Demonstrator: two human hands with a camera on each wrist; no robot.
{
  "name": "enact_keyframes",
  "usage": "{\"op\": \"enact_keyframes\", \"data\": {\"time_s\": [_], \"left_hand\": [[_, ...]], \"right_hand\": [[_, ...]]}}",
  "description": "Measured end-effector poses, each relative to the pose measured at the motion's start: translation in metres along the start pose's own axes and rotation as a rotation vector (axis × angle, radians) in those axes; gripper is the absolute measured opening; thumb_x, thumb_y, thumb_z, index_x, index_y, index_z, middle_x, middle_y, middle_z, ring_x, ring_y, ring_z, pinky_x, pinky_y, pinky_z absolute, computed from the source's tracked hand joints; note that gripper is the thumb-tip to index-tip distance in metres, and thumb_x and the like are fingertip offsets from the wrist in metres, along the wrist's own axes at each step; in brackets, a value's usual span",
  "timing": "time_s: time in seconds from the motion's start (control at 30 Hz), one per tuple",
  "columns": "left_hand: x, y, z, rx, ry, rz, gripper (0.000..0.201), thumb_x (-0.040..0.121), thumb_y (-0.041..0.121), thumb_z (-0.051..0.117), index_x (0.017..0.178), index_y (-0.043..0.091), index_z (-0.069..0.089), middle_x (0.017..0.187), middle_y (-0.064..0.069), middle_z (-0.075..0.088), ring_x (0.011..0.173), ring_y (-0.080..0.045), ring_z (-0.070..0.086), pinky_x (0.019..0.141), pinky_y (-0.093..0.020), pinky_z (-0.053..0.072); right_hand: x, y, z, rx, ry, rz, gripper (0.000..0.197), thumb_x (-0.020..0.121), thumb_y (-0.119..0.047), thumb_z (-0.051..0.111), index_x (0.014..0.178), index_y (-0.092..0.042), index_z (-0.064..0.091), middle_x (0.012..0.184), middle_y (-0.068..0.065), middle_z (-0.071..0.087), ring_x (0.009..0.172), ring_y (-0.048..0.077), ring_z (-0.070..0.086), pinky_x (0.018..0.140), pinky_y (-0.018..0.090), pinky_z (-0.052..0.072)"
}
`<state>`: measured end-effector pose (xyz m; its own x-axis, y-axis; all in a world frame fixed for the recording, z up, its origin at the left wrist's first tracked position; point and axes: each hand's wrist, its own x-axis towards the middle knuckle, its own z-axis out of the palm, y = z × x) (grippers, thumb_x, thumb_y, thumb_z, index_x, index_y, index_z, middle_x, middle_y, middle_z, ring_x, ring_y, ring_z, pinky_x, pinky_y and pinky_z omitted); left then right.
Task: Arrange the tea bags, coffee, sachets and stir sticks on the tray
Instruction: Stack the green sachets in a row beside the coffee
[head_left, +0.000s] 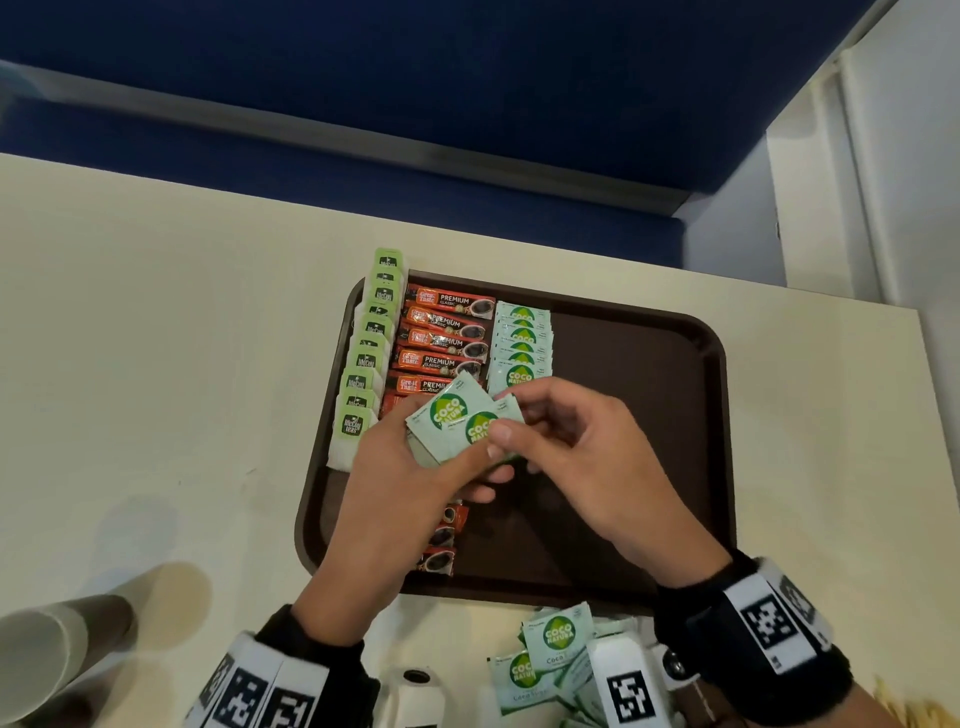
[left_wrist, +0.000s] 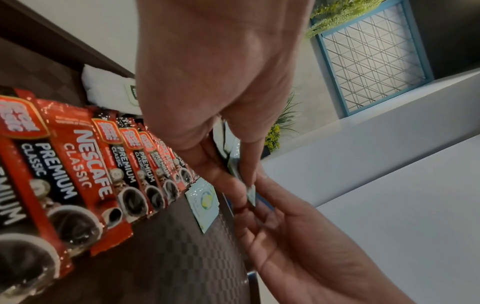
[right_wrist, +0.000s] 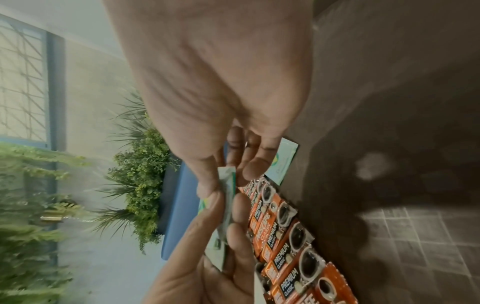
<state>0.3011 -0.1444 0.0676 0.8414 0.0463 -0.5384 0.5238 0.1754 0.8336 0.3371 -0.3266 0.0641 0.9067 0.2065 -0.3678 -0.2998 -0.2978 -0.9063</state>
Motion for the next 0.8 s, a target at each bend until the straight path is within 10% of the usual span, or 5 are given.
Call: {"op": "enact_keyframes", "data": {"time_s": [0.27, 0.8], "left_hand": [[0.004, -0.005, -0.005, -0.034, 0.063, -0.032, 0.021, 0.106, 0.018, 0.066, 0.127, 0.015, 0.066, 0.103, -0.008, 0.085, 0.085, -0.031, 0.084, 0.070, -0.039, 0.068], [0.004, -0.009, -0.017, 0.055, 0.180, -0.008, 0.027, 0.106, 0.029, 0.066, 0.130, 0.018, 0.066, 0.096, -0.006, 0.085, 0.075, -0.022, 0.083, 0.074, -0.036, 0.066]], "right_hand": [[0.004, 0.019, -0.020, 0.208, 0.016, 0.170, 0.019, 0.092, -0.013, 0.081, 0.108, -0.007, 0.075, 0.107, 0.012, 0.081, 0.103, 0.030, 0.078, 0.077, 0.032, 0.065], [0.034, 0.055, -0.008, -0.182, 0.427, -0.016, 0.027, 0.081, -0.019, 0.093, 0.102, -0.019, 0.076, 0.084, -0.003, 0.075, 0.071, 0.001, 0.064, 0.066, 0.012, 0.051]]}}
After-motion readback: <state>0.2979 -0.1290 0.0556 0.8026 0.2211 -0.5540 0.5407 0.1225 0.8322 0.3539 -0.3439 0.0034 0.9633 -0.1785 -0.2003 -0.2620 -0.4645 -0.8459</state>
